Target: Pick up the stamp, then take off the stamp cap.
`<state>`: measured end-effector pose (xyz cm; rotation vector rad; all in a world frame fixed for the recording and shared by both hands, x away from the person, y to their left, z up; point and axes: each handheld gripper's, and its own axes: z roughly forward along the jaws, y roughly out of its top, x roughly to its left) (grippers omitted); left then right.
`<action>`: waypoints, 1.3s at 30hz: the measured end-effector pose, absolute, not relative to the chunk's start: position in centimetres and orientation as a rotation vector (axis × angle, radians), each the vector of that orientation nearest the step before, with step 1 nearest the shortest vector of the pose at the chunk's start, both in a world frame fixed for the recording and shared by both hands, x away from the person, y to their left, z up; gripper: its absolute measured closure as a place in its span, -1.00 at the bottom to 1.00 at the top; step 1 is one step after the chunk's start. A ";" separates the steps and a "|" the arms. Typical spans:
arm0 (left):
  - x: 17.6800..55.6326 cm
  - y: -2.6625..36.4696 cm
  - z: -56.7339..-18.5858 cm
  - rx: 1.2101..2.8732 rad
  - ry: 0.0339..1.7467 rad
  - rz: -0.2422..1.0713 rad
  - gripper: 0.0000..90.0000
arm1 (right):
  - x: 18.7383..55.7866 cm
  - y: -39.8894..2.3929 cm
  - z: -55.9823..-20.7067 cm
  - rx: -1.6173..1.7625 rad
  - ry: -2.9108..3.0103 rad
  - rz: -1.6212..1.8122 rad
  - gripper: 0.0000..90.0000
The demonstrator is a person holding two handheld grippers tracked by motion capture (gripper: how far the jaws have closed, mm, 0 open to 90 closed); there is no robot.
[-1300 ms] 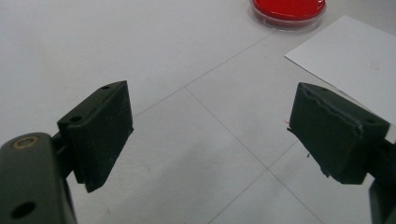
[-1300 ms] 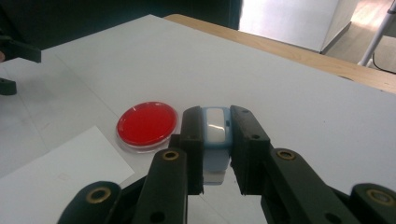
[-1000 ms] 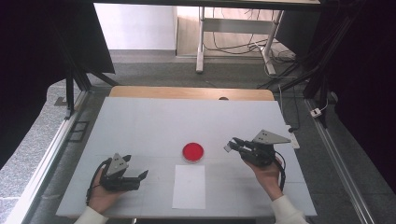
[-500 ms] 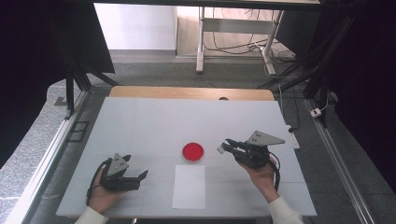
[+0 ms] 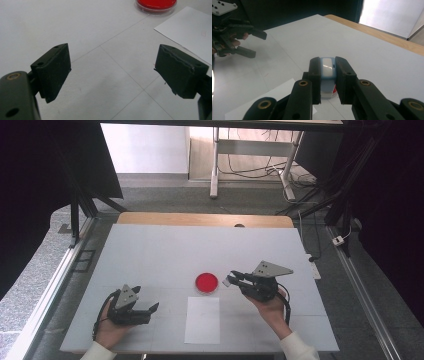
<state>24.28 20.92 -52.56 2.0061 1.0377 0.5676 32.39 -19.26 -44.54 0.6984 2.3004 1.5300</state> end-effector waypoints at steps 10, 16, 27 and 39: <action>24.2 20.8 -52.6 2.006 1.033 0.564 -0.70 | 32.3 -17.2 -44.5 0.652 2.327 1.536 0.67; 24.2 20.7 -52.5 2.007 1.031 0.564 -0.70 | 32.4 -15.9 -44.6 0.635 2.339 1.545 0.67; 24.2 20.7 -52.5 2.008 1.029 0.564 -0.70 | 32.4 -14.0 -44.8 0.594 2.368 1.542 0.67; 24.2 20.8 -52.5 2.005 1.032 0.569 -0.70 | 32.4 -14.4 -44.6 0.609 2.351 1.551 0.67</action>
